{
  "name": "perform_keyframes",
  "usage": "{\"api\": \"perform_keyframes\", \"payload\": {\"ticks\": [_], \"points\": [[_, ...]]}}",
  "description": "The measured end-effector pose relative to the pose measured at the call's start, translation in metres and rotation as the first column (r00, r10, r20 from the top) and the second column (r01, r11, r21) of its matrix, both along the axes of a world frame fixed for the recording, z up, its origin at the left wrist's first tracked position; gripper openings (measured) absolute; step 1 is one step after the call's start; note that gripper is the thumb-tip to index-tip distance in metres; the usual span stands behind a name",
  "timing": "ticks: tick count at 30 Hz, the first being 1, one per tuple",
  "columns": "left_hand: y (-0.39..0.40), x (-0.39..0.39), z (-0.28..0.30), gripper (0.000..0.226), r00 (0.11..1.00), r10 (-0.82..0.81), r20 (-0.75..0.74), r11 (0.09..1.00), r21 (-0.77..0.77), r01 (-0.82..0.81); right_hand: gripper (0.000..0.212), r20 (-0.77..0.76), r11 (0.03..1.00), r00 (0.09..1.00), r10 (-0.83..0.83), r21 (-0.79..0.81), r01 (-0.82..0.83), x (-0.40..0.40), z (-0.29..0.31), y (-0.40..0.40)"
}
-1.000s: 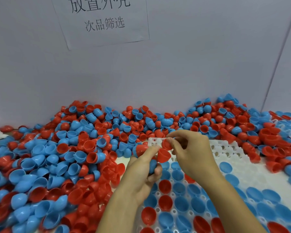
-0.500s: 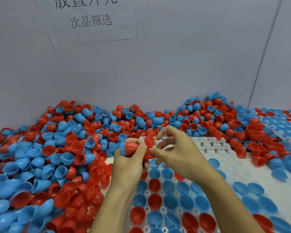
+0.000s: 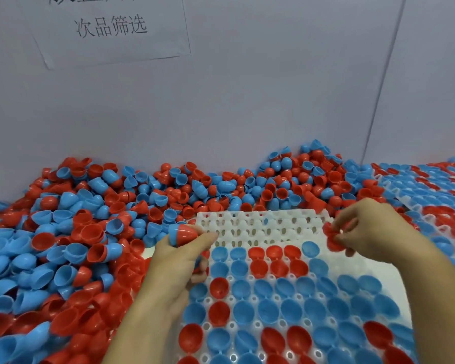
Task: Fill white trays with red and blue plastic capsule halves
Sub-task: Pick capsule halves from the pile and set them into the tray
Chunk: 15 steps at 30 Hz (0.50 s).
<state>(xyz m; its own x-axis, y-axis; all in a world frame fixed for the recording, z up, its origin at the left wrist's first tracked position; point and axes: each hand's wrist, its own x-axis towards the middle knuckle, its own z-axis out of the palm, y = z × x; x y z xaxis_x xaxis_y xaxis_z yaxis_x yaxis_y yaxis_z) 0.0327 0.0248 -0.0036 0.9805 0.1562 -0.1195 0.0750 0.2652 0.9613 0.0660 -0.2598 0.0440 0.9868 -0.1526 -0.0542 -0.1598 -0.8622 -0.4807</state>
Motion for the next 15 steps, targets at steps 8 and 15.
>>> {"api": "perform_keyframes", "payload": {"ticks": [8, 15], "points": [[0.003, -0.005, 0.012, 0.037, 0.973, -0.145, -0.178, 0.954, -0.285, 0.09, 0.021, -0.251, 0.992, 0.967, -0.037, -0.124, 0.005, 0.009, -0.02, 0.004], [0.001, -0.007, 0.013, 0.039, 0.979, -0.153, -0.133, 0.949, -0.296, 0.108, 0.027, 0.071, 0.974, 0.982, 0.175, -0.16, -0.162, -0.005, 0.008, 0.028]]}}
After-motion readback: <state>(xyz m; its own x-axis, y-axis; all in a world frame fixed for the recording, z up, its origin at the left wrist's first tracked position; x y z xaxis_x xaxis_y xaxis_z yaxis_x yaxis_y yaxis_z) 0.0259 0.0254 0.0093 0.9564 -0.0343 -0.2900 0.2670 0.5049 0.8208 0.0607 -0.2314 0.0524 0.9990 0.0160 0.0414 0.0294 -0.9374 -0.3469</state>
